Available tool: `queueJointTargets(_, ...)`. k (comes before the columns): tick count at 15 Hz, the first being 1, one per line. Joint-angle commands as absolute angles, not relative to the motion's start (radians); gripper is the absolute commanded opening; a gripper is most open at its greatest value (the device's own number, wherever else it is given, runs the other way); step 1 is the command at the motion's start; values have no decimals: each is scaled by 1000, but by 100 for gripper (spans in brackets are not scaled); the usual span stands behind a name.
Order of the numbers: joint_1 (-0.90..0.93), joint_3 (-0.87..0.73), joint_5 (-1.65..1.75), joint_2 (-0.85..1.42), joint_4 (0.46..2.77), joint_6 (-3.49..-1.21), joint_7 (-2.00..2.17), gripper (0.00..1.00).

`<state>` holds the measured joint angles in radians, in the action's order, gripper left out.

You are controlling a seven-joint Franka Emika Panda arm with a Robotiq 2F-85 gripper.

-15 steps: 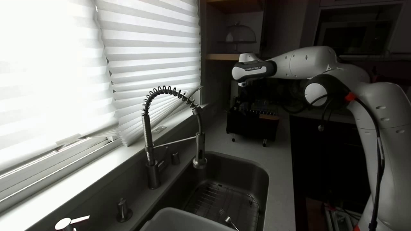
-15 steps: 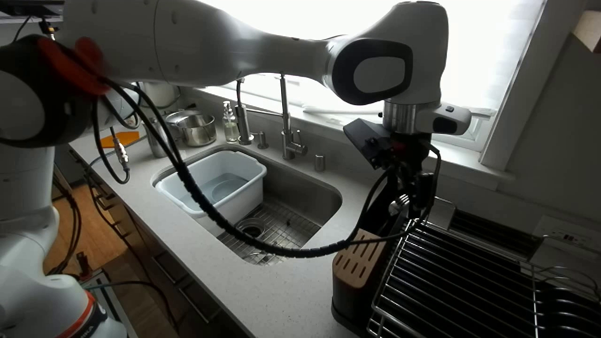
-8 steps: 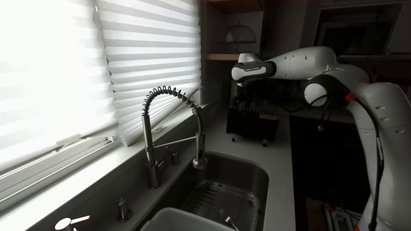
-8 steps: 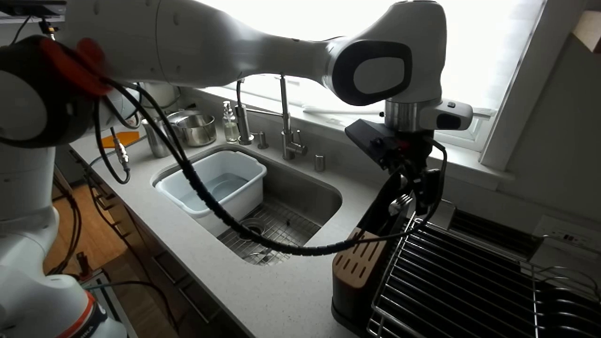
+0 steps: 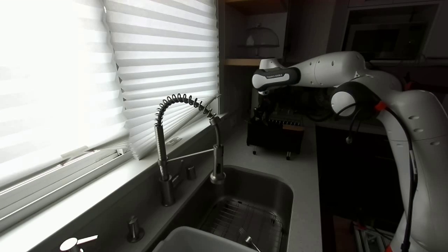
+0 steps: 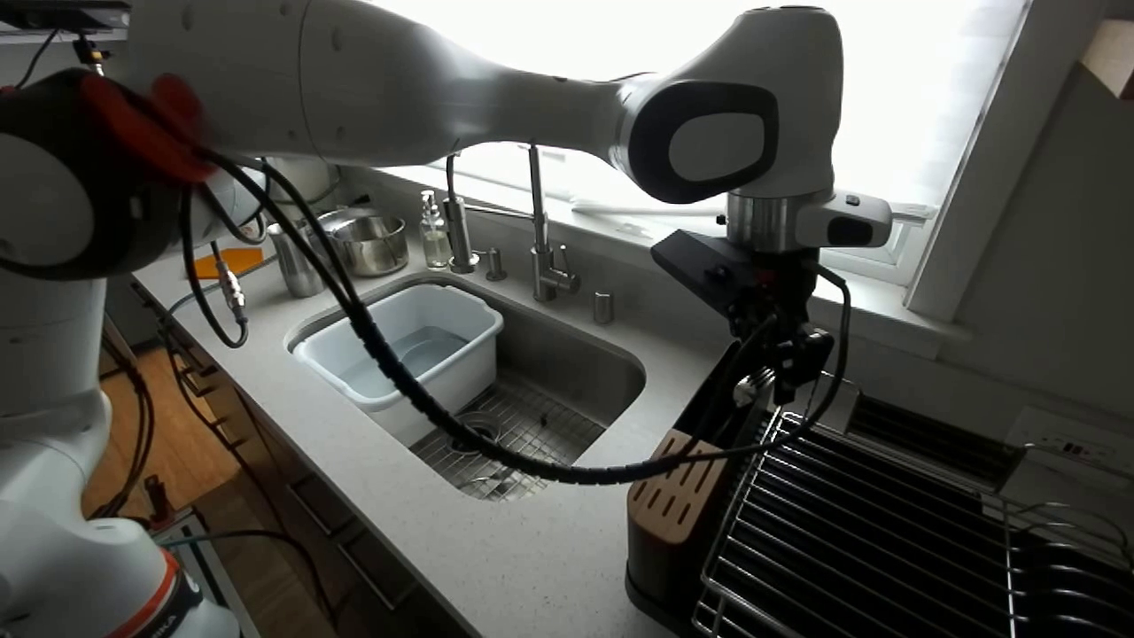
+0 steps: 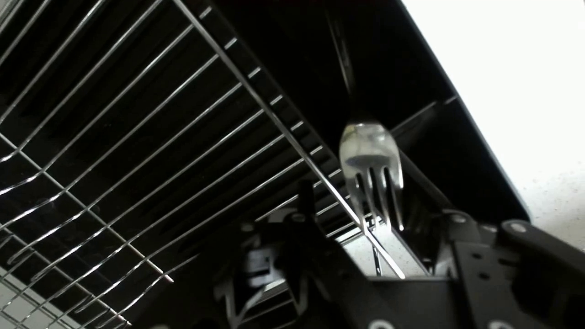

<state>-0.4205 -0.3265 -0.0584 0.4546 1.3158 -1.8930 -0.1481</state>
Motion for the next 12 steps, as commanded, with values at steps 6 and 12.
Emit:
queueJointTargets(6,-420,-321,-59,439,1335,-1916,-199,7)
queueJointTargets(12,-404,-322,-50,358,1369,-1950,-212,7)
